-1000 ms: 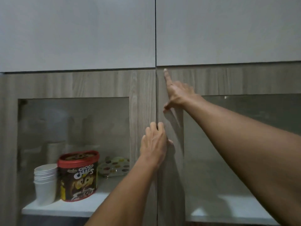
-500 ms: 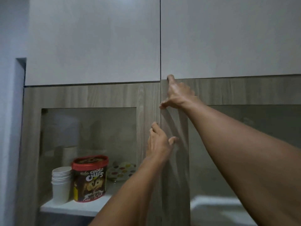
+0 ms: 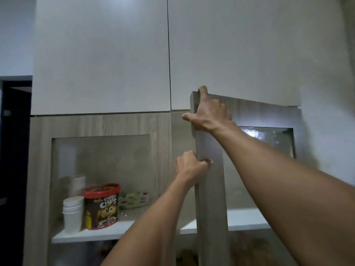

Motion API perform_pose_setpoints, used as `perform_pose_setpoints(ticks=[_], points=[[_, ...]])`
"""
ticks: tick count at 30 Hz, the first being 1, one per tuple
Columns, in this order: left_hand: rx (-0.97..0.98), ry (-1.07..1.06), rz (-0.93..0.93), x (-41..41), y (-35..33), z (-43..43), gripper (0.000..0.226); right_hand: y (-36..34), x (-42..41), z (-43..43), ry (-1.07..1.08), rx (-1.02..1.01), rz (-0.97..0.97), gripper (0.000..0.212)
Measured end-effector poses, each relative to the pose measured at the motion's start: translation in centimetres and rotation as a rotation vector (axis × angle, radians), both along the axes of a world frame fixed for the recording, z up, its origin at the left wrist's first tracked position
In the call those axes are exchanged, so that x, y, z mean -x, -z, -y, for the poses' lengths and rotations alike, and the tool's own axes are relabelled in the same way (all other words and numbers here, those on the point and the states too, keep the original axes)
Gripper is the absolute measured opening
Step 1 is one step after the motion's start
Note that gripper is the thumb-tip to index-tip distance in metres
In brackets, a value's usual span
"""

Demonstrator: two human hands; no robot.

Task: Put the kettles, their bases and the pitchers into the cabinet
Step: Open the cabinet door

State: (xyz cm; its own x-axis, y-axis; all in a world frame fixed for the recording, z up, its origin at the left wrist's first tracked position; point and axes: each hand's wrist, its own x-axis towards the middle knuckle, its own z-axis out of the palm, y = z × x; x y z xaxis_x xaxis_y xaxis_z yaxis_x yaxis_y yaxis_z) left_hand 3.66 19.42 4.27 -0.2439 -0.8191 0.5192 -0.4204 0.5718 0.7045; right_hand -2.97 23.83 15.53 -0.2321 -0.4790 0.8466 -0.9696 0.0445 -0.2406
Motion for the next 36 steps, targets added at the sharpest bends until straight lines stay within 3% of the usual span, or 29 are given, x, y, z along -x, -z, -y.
perform_pose_setpoints(ticks=[3, 10, 13, 17, 21, 28, 32, 36], points=[[0.009, 0.086, -0.011, 0.6, 0.3, -4.8, 0.033, 0.2, 0.2, -5.3, 0.085, 0.051, 0.02, 0.067], [0.101, 0.195, 0.051, 4.3, 0.5, -18.6, 0.019, 1.3, 3.5, -17.9, 0.286, 0.097, 0.074, 0.061], [0.155, 0.214, 0.089, 6.8, 0.8, -23.3, 0.027, 1.8, 6.0, -22.0, 0.355, 0.079, 0.177, 0.051], [0.199, 0.281, 0.09, 10.6, 0.9, -28.4, 0.024, 2.4, 10.1, -27.0, 0.41, 0.121, 0.169, 0.042], [0.173, 0.425, -0.008, 15.4, 1.6, -31.9, 0.042, 2.6, 15.3, -31.7, 0.397, 0.182, 0.172, 0.033], [0.1, 0.597, -0.059, 27.4, 3.9, -37.6, 0.084, 3.5, 27.2, -39.3, 0.394, 0.252, 0.24, 0.044], [0.127, 0.611, 0.017, 33.9, 4.9, -41.5, 0.081, 4.2, 34.6, -42.9, 0.359, 0.275, 0.42, 0.038], [0.099, 0.643, 0.235, 38.8, 5.3, -43.1, 0.071, 6.3, 41.0, -45.5, 0.399, 0.274, 0.582, 0.01]])
